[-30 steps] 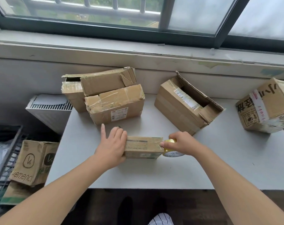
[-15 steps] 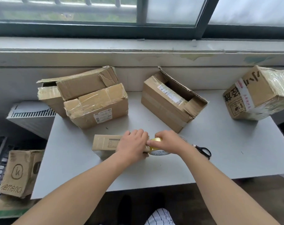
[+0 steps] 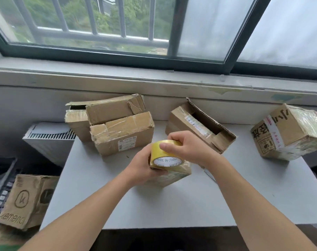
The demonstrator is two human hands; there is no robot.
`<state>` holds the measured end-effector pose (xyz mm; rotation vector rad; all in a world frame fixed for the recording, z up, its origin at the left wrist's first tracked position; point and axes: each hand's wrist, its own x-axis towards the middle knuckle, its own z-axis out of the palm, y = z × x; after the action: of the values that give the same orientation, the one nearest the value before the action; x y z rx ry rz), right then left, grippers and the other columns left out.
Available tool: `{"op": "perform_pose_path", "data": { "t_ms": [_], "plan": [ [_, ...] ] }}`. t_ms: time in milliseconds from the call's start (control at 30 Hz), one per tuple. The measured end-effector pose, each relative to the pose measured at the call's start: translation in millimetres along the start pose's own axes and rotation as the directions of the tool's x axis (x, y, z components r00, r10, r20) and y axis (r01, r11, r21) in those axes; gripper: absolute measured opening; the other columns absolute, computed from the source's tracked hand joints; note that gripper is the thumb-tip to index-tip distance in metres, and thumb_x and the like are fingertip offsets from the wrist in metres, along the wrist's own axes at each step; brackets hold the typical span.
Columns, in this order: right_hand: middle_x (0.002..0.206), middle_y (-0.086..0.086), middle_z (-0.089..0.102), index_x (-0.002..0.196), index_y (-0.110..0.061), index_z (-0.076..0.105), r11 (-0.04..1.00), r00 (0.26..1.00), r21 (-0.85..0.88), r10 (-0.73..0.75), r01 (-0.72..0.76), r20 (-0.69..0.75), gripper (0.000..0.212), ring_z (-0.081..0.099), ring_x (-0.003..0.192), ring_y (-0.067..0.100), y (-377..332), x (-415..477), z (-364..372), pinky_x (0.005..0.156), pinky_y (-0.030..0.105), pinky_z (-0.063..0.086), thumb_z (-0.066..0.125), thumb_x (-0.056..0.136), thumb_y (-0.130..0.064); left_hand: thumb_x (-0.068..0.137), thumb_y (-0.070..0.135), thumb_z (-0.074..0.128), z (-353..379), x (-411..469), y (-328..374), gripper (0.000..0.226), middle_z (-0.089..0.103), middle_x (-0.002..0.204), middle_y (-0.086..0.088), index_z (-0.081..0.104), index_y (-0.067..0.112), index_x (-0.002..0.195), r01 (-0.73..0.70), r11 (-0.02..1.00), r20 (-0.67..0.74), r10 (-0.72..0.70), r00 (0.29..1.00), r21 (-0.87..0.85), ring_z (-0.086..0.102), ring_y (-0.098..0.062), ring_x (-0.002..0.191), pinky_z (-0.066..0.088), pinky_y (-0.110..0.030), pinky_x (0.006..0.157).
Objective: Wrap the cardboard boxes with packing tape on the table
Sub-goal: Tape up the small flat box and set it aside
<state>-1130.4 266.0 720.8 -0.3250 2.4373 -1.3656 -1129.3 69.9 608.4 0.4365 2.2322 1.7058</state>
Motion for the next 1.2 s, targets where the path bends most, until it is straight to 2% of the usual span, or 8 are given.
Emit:
{"op": "perform_pose_path", "data": {
  "t_ms": [133,267,367,467,633,1000,1100,1200],
  "plan": [
    [0.06,-0.006,0.045,0.071,-0.009,0.061,0.999,1.0,-0.049,-0.004,0.005,0.026,0.044,0.042,0.056,0.008,-5,13,23,0.055,0.027,0.034,0.071,0.094,-0.045,0.065,0.024,0.095,-17,-12,-12,0.074,0.07,0.113,0.003,0.055,0.038,0.126,0.043,0.999,0.004,-0.043,0.999,0.008,0.067,-0.021,0.106,0.056,-0.049,0.091],
    [0.055,-0.008,0.042,0.058,-0.021,0.053,0.883,0.999,-0.469,0.028,-0.033,-0.019,0.049,0.04,0.055,0.008,-10,19,-6,0.054,0.026,0.031,0.072,0.088,-0.054,0.071,0.023,0.094,-49,-27,-29,0.059,0.065,0.103,0.011,0.054,0.032,0.113,0.059,0.994,0.003,-0.059,0.998,0.088,0.063,-0.012,0.095,0.051,-0.029,0.082],
    [0.056,-0.006,0.043,0.059,-0.015,0.054,0.812,0.985,-0.561,0.164,-0.161,-0.045,0.056,0.041,0.056,0.01,18,9,-30,0.057,0.031,0.031,0.074,0.082,-0.062,0.072,0.017,0.094,-59,-31,-31,0.059,0.065,0.107,0.018,0.055,0.031,0.114,0.06,0.993,0.021,-0.063,0.998,0.101,0.063,-0.009,0.099,0.05,-0.02,0.085],
    [0.057,-0.006,0.048,0.06,-0.017,0.056,0.807,0.967,-0.542,0.249,-0.234,-0.046,0.058,0.043,0.055,0.007,49,2,-16,0.055,0.027,0.032,0.072,0.078,-0.07,0.071,0.016,0.095,-57,-30,-32,0.061,0.067,0.108,0.016,0.055,0.032,0.114,0.061,0.995,0.024,-0.063,0.998,0.084,0.064,-0.011,0.101,0.049,-0.018,0.086],
    [0.068,0.008,0.065,0.068,-0.015,0.067,0.798,0.968,-0.554,0.244,-0.238,-0.065,0.055,0.052,0.06,0.011,63,4,-8,0.056,0.029,0.037,0.07,0.082,-0.068,0.072,0.015,0.094,-56,-31,-35,0.061,0.066,0.109,0.015,0.054,0.033,0.114,0.074,0.995,0.021,-0.075,0.997,0.073,0.064,-0.01,0.1,0.049,-0.017,0.085],
    [0.061,0.005,0.058,0.064,-0.017,0.061,0.757,0.949,-0.577,0.286,-0.307,-0.129,0.057,0.054,0.063,0.017,76,5,3,0.056,0.033,0.036,0.066,0.084,-0.07,0.076,0.013,0.09,-55,-31,-35,0.058,0.065,0.107,0.016,0.053,0.03,0.117,0.101,0.994,0.054,-0.103,0.993,0.035,0.063,-0.007,0.098,0.054,-0.025,0.084],
    [0.067,0.009,0.063,0.067,-0.015,0.064,0.77,0.946,-0.553,0.299,-0.317,-0.126,0.057,0.058,0.067,0.02,79,5,5,0.057,0.033,0.037,0.065,0.086,-0.069,0.081,0.036,0.085,-58,-33,-27,0.051,0.064,0.106,0.018,0.049,0.036,0.118,0.143,0.989,0.114,-0.146,0.983,0.028,0.063,-0.005,0.098,0.053,-0.021,0.081],
    [0.064,0.006,0.058,0.067,-0.013,0.062,0.792,0.94,-0.51,0.316,-0.336,-0.13,0.057,0.055,0.066,0.019,82,2,9,0.057,0.033,0.036,0.064,0.088,-0.066,0.095,0.061,0.051,-59,-32,-18,0.028,0.064,0.11,0.013,0.052,0.04,0.113,0.258,0.966,0.111,-0.253,0.961,-0.026,0.06,-0.007,0.101,0.045,-0.024,0.082]
  ]
}}
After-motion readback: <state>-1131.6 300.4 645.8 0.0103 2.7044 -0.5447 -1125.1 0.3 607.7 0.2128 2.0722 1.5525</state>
